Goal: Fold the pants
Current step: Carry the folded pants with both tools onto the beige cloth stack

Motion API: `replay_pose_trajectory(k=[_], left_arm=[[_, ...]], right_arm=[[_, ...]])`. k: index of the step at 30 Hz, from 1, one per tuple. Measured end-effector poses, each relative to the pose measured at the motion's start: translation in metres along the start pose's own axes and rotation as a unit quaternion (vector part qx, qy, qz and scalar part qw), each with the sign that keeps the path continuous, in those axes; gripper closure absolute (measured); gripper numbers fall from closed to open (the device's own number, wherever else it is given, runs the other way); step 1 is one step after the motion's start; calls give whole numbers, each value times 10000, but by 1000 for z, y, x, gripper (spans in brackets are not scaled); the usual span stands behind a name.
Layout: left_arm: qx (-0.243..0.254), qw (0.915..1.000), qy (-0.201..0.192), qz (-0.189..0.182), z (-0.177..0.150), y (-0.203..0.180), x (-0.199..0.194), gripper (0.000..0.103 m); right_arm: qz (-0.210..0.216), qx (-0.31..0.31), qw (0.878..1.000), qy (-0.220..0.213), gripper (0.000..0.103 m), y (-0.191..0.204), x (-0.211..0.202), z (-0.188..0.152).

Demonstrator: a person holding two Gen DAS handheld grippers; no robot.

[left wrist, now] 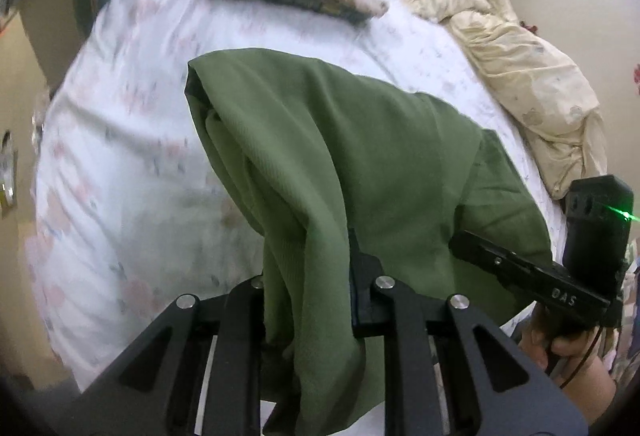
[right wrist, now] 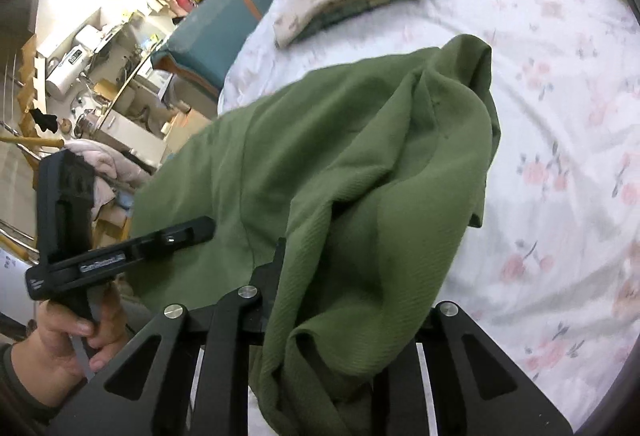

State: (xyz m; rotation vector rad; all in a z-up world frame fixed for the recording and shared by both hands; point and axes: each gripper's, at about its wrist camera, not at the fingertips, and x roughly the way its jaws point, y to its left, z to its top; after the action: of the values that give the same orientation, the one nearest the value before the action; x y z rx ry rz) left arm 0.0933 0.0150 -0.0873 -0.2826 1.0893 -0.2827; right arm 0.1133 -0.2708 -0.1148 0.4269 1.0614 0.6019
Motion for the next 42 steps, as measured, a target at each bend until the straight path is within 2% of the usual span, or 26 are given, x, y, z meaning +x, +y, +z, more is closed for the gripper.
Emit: replay_pose_trajectory(k=[4,7,11,16,18,19,20,21,24,27,30,31,32,33,34,35,36,37,38,42], left_arm=[[210,9995,-225,16,13,-11,-14,89],[110,9991,-400,-100,40,-14,-28,89],[359,9979,-542,56,86,-17,-29,89],[118,9976,-685,-35,176,2,-10,89],[72,9969,-780,-31,223,10,2,89],[138,9961,-867,-5,257,14,13,89],[169,9955,-934,1,278,17,21,89],[190,9947,-1006,31,308,22,34,88],[144,9944,-1045,107,368,42,78,88],[-134,9959,-872,173,400,64,125,88],[-254,9983,-470,221,406,85,174,86],[-242,9986,-404,252,404,89,187,81],[-246,9986,-395,266,402,94,195,76],[-293,9984,-397,280,399,99,200,65],[-387,9981,-411,250,395,105,203,56],[-433,9980,-429,182,391,111,205,51],[-392,9981,-449,173,390,114,204,41],[-286,9979,-511,259,389,117,202,28],[-169,9973,-595,408,387,119,197,24],[-102,9916,-1007,809,380,129,176,22]], right_arm=[[63,-76,9997,-245,83,9,-9,10],[160,-125,9991,-379,83,17,-15,33],[228,-218,9985,-457,83,17,-15,76],[163,-445,9976,-503,83,18,11,171],[26,-630,9965,-545,83,21,27,225],[-59,-709,9960,-540,83,21,36,250],[-172,-781,9955,-515,83,20,51,285],[-208,-781,9955,-502,83,19,61,308],[-461,-768,9951,-419,83,8,105,381],[-738,-792,9940,-134,83,-4,157,419],[-890,-551,9943,223,81,-34,200,431],[-936,-458,9940,340,77,-45,211,431],[-1101,-418,9923,387,65,-59,222,428],[-1165,-394,9918,335,59,-67,224,429],[-1142,-334,9925,277,49,-75,224,430],[-1096,-242,9934,239,36,-84,222,428],[-1106,-195,9935,206,32,-91,219,427],[-1113,-227,9933,188,29,-94,216,426],[-1153,-328,9927,163,28,-94,212,425],[-1455,-546,9878,-10,26,-94,190,424]])
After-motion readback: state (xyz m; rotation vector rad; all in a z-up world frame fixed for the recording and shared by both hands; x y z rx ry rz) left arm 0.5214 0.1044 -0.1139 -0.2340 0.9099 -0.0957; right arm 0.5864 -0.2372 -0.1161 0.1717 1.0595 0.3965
